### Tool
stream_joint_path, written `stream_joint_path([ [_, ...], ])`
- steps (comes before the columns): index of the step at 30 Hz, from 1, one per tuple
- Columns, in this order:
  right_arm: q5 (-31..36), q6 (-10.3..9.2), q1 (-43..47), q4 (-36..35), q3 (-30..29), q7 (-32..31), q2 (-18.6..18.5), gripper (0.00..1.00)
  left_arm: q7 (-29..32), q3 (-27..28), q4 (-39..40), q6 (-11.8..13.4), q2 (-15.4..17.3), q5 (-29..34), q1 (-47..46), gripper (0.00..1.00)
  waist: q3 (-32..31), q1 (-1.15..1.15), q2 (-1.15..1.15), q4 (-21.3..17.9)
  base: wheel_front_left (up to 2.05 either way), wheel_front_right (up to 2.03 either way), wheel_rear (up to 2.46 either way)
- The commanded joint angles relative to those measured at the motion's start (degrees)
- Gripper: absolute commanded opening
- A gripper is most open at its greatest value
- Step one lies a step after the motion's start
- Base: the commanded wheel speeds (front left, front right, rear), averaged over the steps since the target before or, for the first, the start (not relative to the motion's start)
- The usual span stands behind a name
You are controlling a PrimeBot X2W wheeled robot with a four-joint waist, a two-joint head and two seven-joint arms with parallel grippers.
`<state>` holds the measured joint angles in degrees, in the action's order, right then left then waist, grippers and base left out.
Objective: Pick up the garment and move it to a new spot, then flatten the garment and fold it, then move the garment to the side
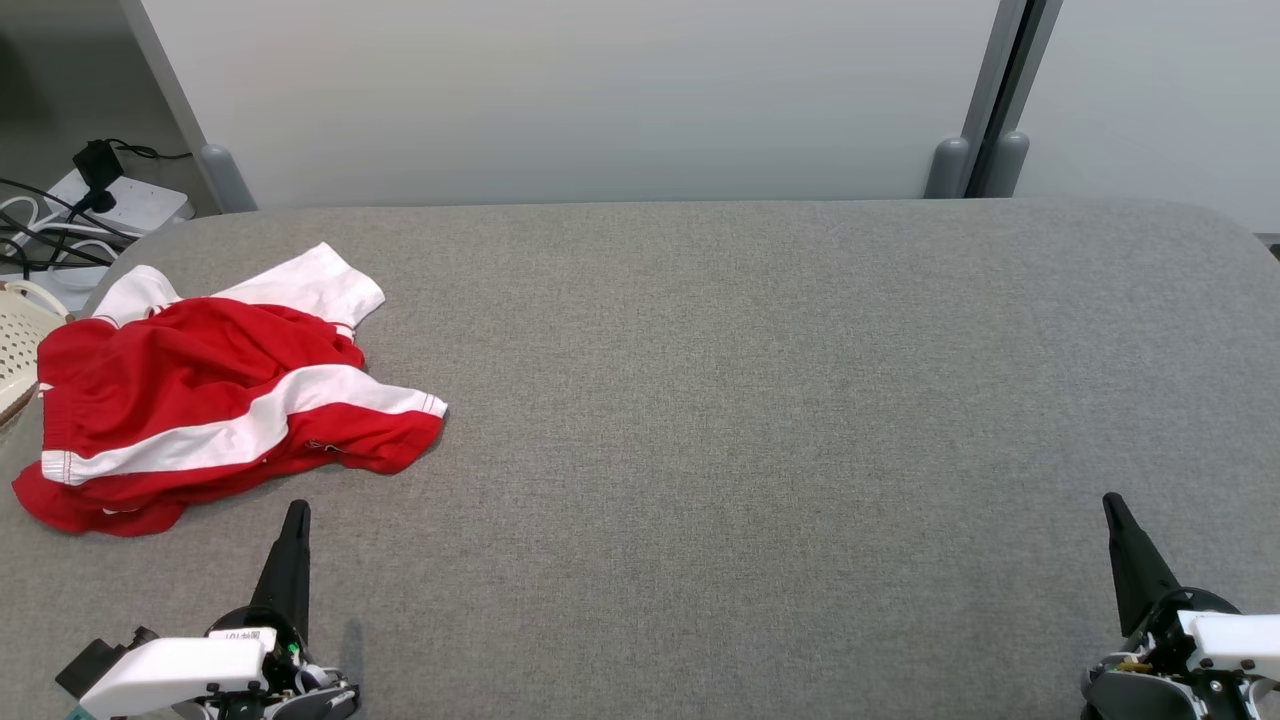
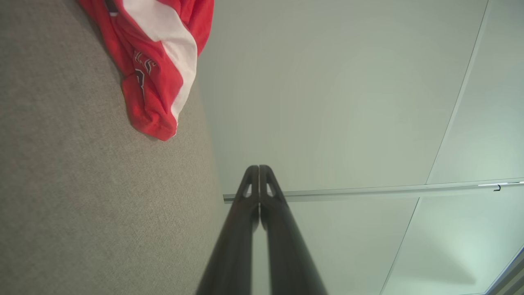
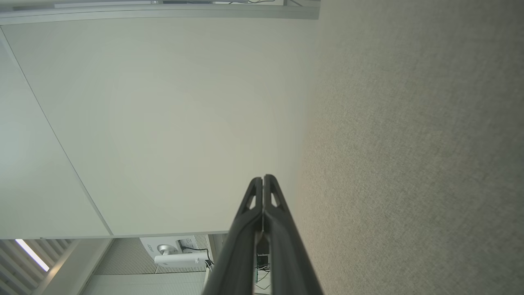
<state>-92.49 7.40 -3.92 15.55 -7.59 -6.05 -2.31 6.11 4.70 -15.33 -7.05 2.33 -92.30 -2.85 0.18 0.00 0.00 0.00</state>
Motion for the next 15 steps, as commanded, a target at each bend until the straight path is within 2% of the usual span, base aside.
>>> stream_joint_path([
  [1, 0.3, 0.09, -2.26, -1.53, 1.09, -0.42, -0.56, 0.0, 0.35, 1.8, 1.3, -0.44, 0.54, 0.12, -3.33, 0.0, 0.0, 0.0, 0.0, 0.0, 0.0, 0.0, 0.0],
  [15, 0.3, 0.09, -2.26, -1.53, 1.09, -0.42, -0.56, 0.0, 0.35, 1.8, 1.31, -0.44, 0.54, 0.11, -3.33, 0.0, 0.0, 0.0, 0.0, 0.0, 0.0, 0.0, 0.0],
])
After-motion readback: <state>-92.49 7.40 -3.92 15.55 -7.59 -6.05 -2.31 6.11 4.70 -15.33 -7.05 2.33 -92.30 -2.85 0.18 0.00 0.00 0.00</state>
